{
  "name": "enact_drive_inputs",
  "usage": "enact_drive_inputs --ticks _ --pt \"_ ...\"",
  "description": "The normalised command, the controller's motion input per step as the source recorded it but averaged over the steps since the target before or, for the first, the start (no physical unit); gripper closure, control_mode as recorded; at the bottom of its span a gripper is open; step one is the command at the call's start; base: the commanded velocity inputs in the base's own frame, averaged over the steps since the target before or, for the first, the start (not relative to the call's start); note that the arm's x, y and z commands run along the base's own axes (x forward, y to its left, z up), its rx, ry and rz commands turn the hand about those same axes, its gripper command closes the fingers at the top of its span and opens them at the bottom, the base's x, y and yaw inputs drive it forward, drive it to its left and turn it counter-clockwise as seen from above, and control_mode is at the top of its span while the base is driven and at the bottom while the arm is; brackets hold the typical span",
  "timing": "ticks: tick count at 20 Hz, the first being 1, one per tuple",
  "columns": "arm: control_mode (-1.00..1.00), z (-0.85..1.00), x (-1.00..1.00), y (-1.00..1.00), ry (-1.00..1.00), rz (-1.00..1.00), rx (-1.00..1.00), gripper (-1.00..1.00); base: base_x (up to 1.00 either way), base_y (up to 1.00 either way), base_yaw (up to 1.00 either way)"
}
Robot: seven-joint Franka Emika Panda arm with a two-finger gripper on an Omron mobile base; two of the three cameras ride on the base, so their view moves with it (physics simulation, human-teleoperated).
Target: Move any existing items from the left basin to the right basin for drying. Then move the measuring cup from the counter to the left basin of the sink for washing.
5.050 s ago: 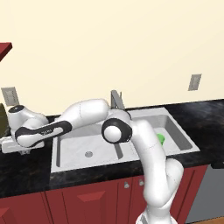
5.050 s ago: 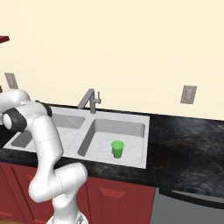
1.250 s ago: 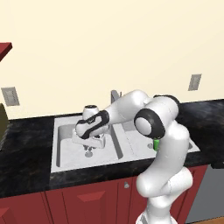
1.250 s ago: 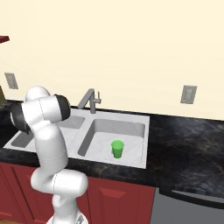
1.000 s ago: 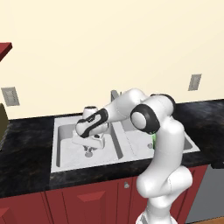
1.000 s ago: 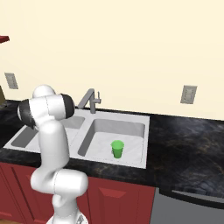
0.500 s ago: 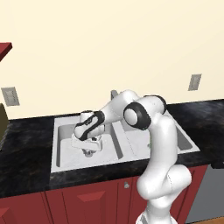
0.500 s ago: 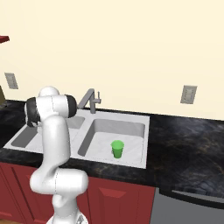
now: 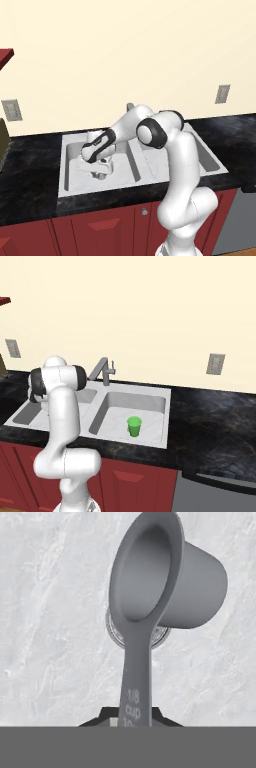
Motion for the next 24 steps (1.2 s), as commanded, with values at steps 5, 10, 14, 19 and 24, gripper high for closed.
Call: enact_drive_inputs --ticks 5,10,14,19,24 --pt "-1.0 -0.13 0.05 0.0 0.0 0.0 0.0 1.0 0.0 0.0 0.0" --pt "-1.0 -0.18 0.0 0.0 0.0 0.0 0.0 1.0 0.0 0.0 0.0" --pt "-1.0 -0.1 0.0 0.0 0.0 0.0 0.0 -1.0 0.0 0.0 0.0" --pt "-1.0 0.0 0.0 0.0 0.0 0.0 0.0 -1.0 0.0 0.0 0.0" --pt "-1.0 0.01 -0.01 -0.08 -0.01 0.0 0.0 -1.0 0.0 0.0 0.0"
